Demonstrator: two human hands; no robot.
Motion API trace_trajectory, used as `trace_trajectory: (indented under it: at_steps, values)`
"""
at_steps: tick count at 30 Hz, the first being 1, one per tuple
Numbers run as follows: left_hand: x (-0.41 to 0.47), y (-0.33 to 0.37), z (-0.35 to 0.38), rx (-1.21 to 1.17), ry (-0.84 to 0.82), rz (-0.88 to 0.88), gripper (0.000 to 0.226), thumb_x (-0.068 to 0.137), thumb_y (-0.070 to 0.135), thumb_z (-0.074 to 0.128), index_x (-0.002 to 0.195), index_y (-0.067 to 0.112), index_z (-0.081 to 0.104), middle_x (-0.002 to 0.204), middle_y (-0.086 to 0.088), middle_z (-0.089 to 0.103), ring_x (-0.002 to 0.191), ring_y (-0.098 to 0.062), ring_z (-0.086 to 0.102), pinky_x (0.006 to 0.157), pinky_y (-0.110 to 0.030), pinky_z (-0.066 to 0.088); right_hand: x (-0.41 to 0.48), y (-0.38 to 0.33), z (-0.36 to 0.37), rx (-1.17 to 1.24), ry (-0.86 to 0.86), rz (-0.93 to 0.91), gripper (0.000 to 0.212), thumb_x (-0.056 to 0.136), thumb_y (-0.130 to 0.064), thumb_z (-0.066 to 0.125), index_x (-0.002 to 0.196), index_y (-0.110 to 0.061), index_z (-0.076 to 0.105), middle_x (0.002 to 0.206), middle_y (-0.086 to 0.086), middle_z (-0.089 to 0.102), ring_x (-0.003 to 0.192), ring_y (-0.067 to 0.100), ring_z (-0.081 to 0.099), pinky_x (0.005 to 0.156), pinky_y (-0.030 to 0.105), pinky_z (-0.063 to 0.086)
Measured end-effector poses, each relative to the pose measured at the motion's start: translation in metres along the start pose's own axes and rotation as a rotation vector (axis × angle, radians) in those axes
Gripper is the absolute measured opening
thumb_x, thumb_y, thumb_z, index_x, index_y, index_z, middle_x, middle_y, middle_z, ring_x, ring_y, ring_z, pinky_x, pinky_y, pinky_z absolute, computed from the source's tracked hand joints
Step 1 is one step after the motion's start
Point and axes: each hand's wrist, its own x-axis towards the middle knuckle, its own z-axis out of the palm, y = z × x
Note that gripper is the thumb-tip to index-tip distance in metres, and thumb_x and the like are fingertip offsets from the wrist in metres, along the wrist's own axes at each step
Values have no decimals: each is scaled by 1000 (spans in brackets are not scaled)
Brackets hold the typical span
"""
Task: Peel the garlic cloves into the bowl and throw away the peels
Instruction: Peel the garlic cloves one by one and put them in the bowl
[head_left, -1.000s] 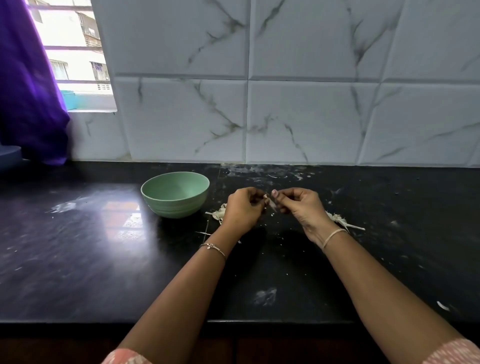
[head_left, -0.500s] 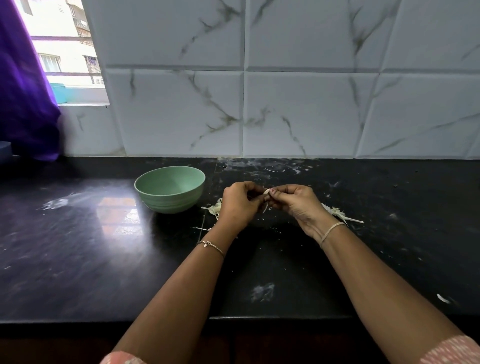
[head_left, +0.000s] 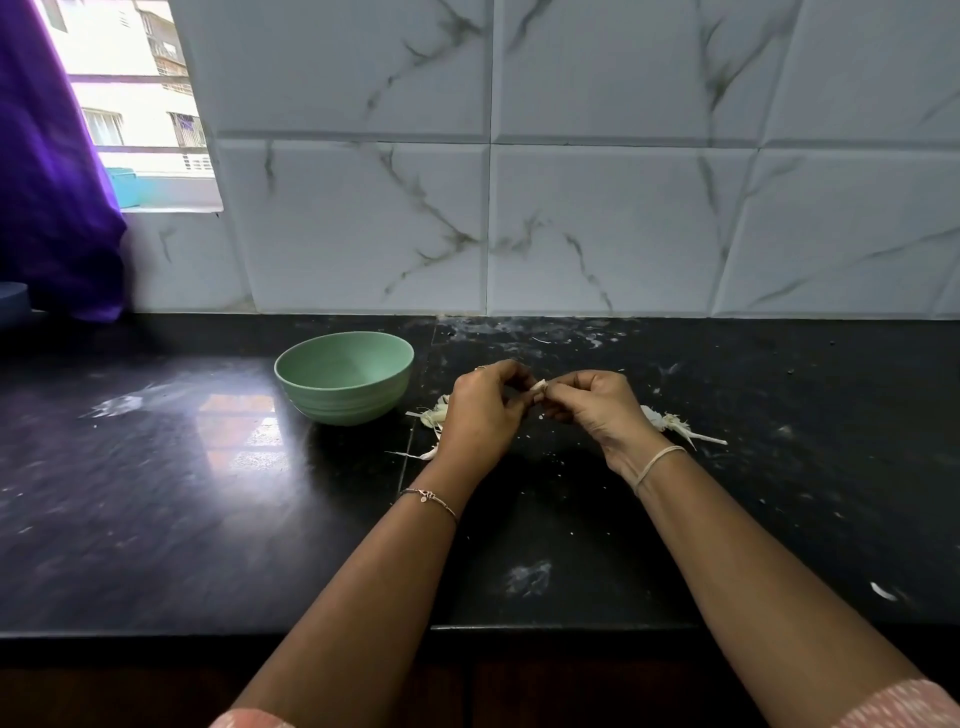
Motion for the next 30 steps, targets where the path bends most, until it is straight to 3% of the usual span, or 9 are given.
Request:
trace_trajectory:
  at_steps: [3,5,10,14,16,19,23,26,30]
  values:
    - [2,2,1,-136,82,-32,11,83,8,75,87,15,68,76,9,67,64,-7,63,63,-19,52,1,3,-2,-115,14,-50,12,81,-3,71,70,-9,72,65,5,68,60,12,61,61,21,52]
    - [5,5,-1,-372,128,-145,9,85,5,72,90,10,68,73,5,68,62,-11,64,62,-26,56,4,7,-7,-366,61,-109,12,79,-10,73,69,-17,72,67,0,70,65,11,64,67,27,53]
    - [6,3,-5,-761,24,-345,5,90,6,66,94,3,64,74,-8,65,57,-9,61,58,-26,58,6,3,-36,-905,352,-286,12,89,-20,64,90,-16,75,89,5,72,87,25,66,74,29,48]
    - [4,2,-4,-852,-52,-436,4,92,5,62,94,3,65,75,-9,64,61,-11,62,57,-21,57,10,10,-63,-1077,393,-189,15,94,-18,61,97,-14,75,107,11,64,98,30,61,75,31,43]
    - [4,1,-4,-854,-77,-452,7,93,4,61,98,2,66,80,-9,65,65,-13,61,57,-21,57,12,12,-67,-1054,408,-161,10,88,-13,67,82,-16,74,99,9,67,93,28,63,70,28,42]
    - [3,3,-3,-807,-109,-464,17,93,1,60,109,-4,65,84,-10,64,65,-12,61,58,-21,57,15,13,-69,-972,415,-137,23,82,-4,68,67,-21,64,87,7,69,89,28,65,68,27,44]
    - [0,5,-1,-783,-150,-484,12,92,1,61,103,0,66,87,-12,66,61,-11,61,55,-19,55,16,14,-68,-913,375,-200,20,91,-3,57,92,-15,74,91,6,73,93,26,66,79,31,49]
    - [0,6,-1,-783,-153,-494,8,91,3,64,98,2,67,82,-9,70,60,-9,63,55,-20,55,10,5,-53,-630,311,-322,6,91,-16,66,93,-15,71,80,-3,71,79,13,66,75,27,52]
    - [-1,9,0,-773,-141,-482,4,90,4,66,93,2,67,75,-8,68,56,-8,62,55,-20,56,-3,-2,-20,-203,1,-305,6,80,-18,79,83,-17,74,82,0,74,79,13,70,73,24,56]
